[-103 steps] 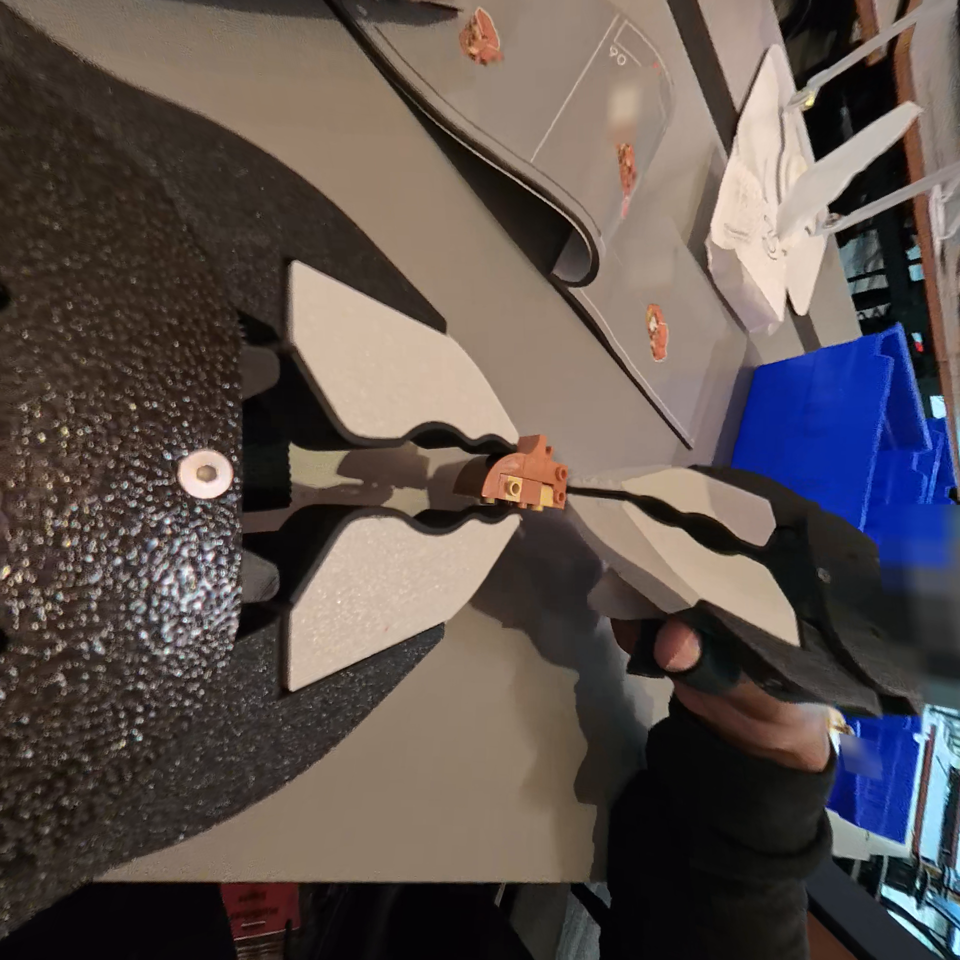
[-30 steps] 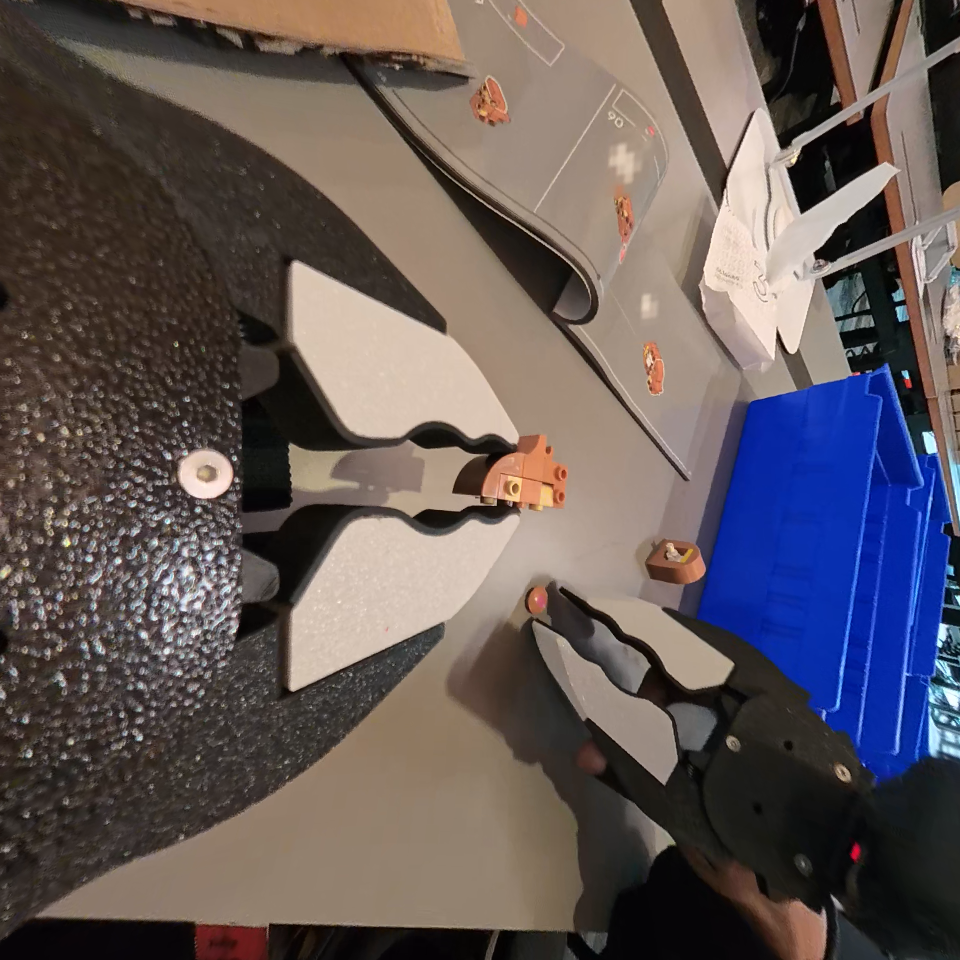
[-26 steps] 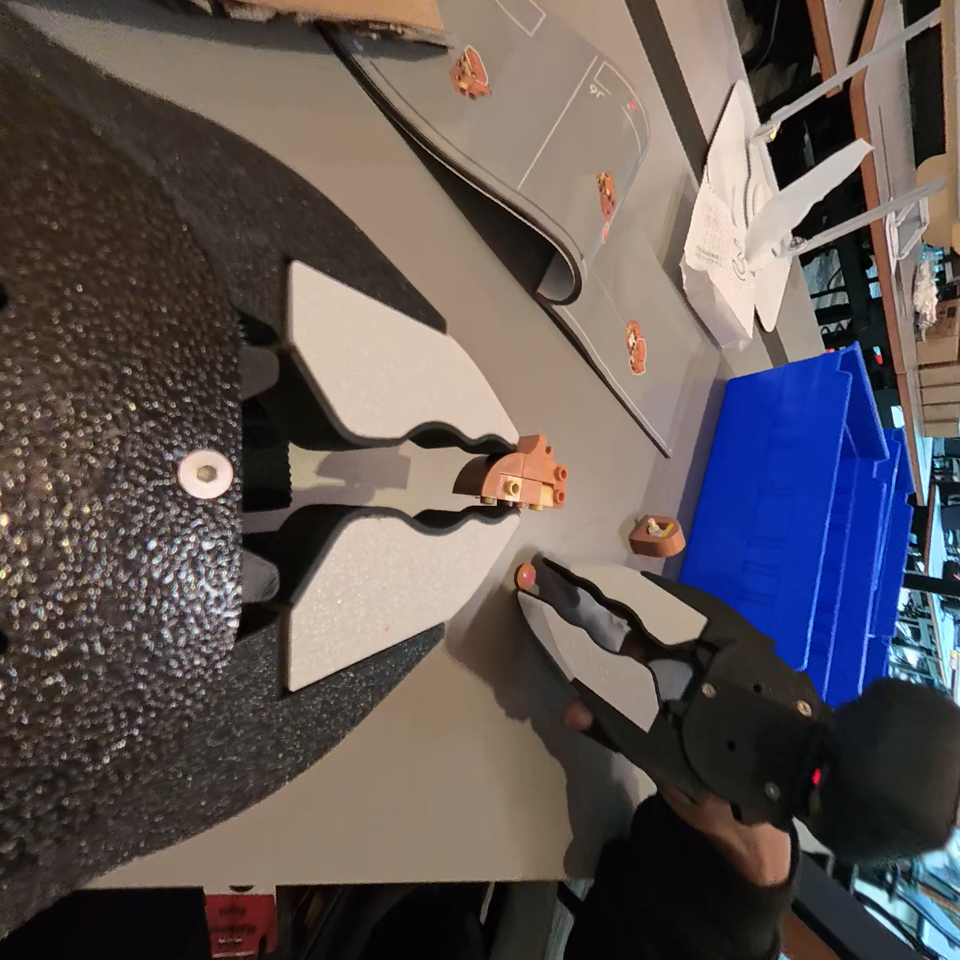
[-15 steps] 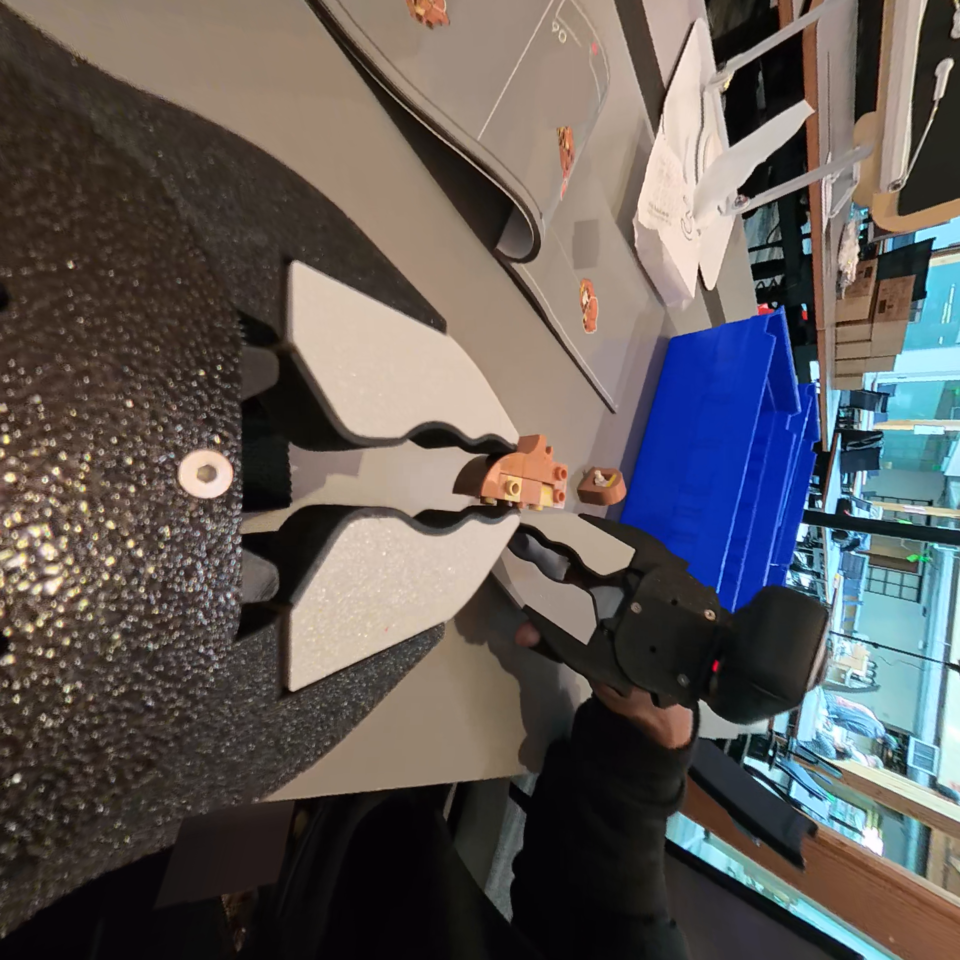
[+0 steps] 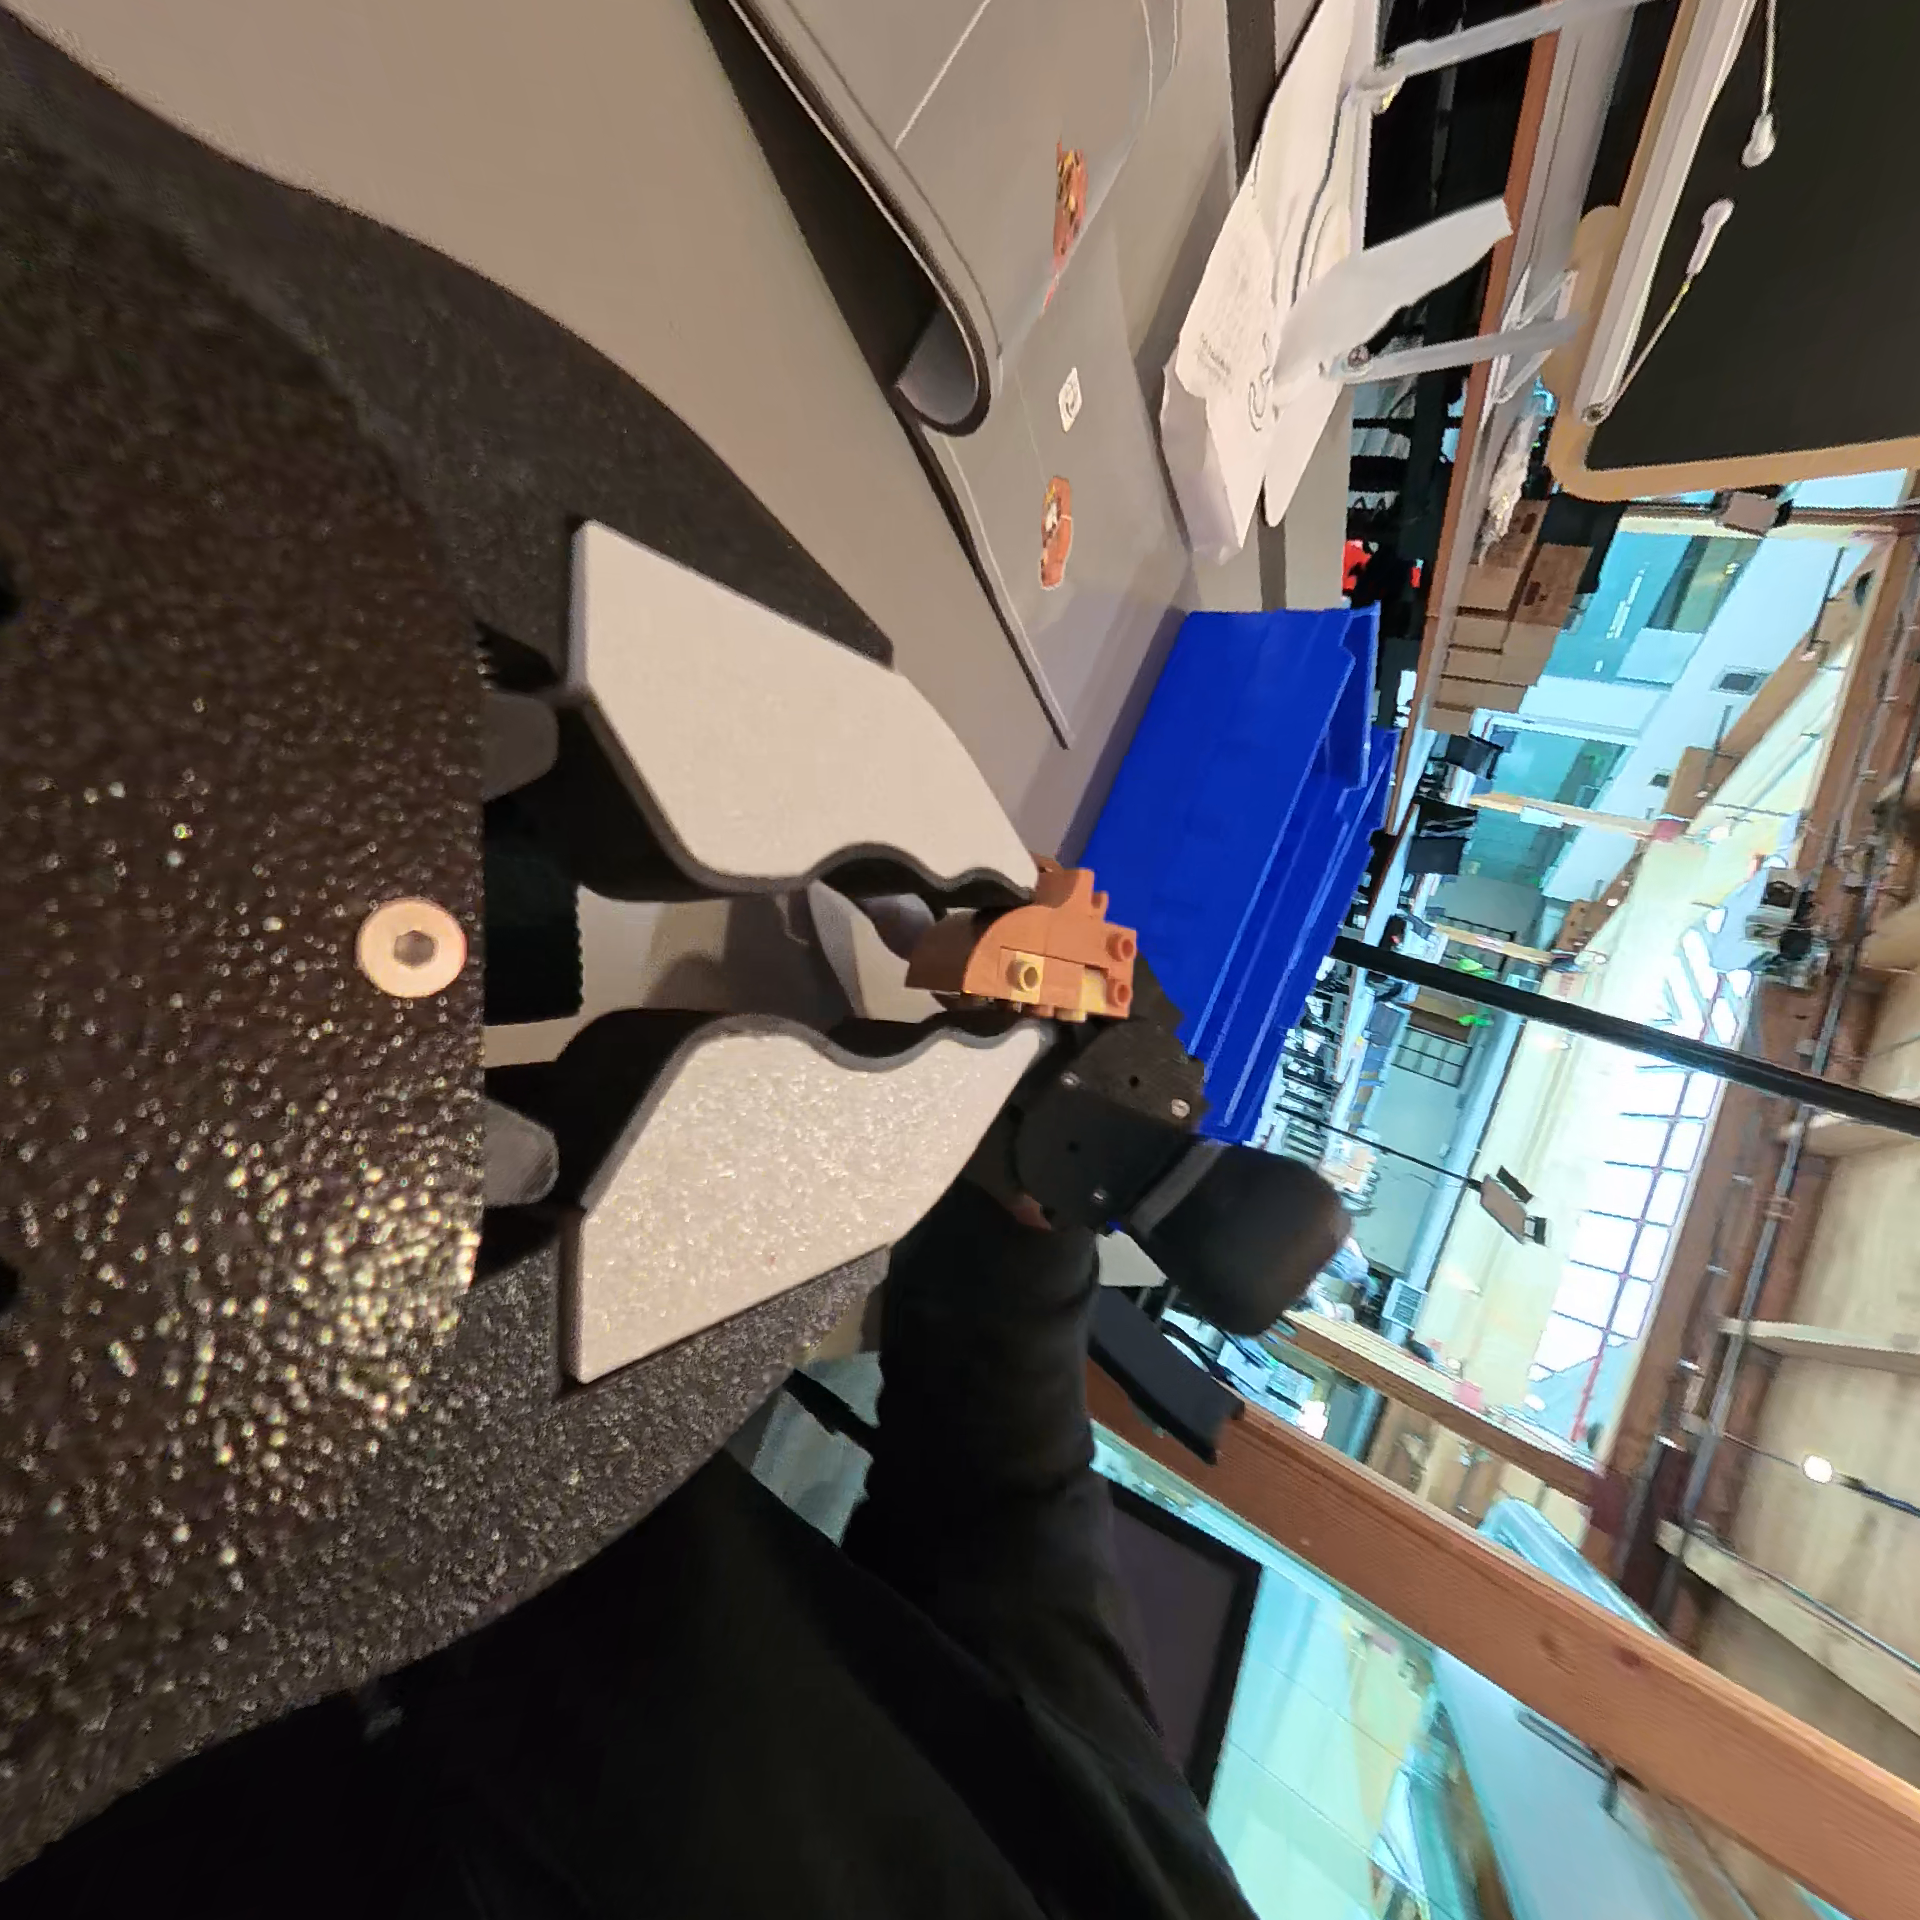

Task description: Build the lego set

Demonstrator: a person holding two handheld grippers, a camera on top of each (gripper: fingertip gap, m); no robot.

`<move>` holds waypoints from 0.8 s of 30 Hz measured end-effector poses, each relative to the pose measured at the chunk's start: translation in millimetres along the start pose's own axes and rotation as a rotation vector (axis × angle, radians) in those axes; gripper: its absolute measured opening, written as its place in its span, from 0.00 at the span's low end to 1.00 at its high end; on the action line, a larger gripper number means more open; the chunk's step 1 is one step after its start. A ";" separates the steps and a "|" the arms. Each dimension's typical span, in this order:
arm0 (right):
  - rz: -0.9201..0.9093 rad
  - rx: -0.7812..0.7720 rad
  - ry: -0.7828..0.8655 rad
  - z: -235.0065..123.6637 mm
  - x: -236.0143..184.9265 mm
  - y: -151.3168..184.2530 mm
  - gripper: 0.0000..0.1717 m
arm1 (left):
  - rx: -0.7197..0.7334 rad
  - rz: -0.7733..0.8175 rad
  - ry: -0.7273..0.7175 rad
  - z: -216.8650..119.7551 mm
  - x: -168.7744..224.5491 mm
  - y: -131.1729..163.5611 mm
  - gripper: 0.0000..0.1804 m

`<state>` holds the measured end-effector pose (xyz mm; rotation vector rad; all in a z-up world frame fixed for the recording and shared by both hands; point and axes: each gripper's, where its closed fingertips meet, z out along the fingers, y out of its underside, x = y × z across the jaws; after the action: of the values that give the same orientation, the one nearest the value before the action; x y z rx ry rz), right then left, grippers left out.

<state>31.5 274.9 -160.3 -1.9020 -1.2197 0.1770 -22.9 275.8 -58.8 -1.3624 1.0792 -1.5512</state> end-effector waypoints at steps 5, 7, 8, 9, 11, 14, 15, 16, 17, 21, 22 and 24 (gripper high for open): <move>0.000 0.079 0.030 -1.3 3.5 -4.6 0.08 | 0.099 -0.093 0.058 4.8 6.1 -11.2 0.10; 0.024 0.111 0.040 -4.5 6.4 -5.9 0.08 | 0.114 -0.105 0.069 5.2 7.0 -12.9 0.10; 0.033 0.128 0.044 -6.5 7.9 -7.1 0.08 | 0.122 -0.111 0.072 4.8 6.8 -13.6 0.10; 0.038 0.145 0.051 -8.9 10.3 -8.9 0.03 | 0.132 -0.119 0.074 4.1 6.1 -14.7 0.10; 0.047 0.190 0.056 -14.7 15.8 -15.0 0.00 | 0.150 -0.136 0.069 3.3 2.9 -15.8 0.10; 0.072 0.223 0.016 -20.2 20.5 -21.6 0.00 | 0.149 -0.125 0.065 5.8 0.7 -15.4 0.10; 0.064 0.219 0.022 -20.3 23.6 -20.6 0.00 | 0.135 -0.114 0.066 7.3 0.6 -13.8 0.10; 0.057 0.202 0.033 -19.4 26.7 -17.3 0.00 | 0.114 -0.107 0.047 8.5 -3.0 -10.6 0.10; 0.053 0.190 0.055 -18.8 30.6 -14.3 0.00 | 0.099 -0.105 -0.002 9.1 -12.0 -7.2 0.10; 0.088 0.189 0.090 -18.7 27.0 -12.7 0.00 | 0.153 -0.172 -0.287 3.3 -53.0 -6.2 0.10; 0.080 0.192 0.093 -18.7 21.7 -11.6 0.00 | 0.242 -0.167 -0.352 -1.7 -56.1 -16.6 0.10; 0.033 0.163 0.117 -15.4 14.3 -2.2 0.00 | 0.279 -0.088 -0.385 0.1 -53.5 -19.9 0.10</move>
<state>45.4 277.9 -144.7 -1.7664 -1.0637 0.1745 -17.4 332.7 -57.2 -1.4488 0.5533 -1.3654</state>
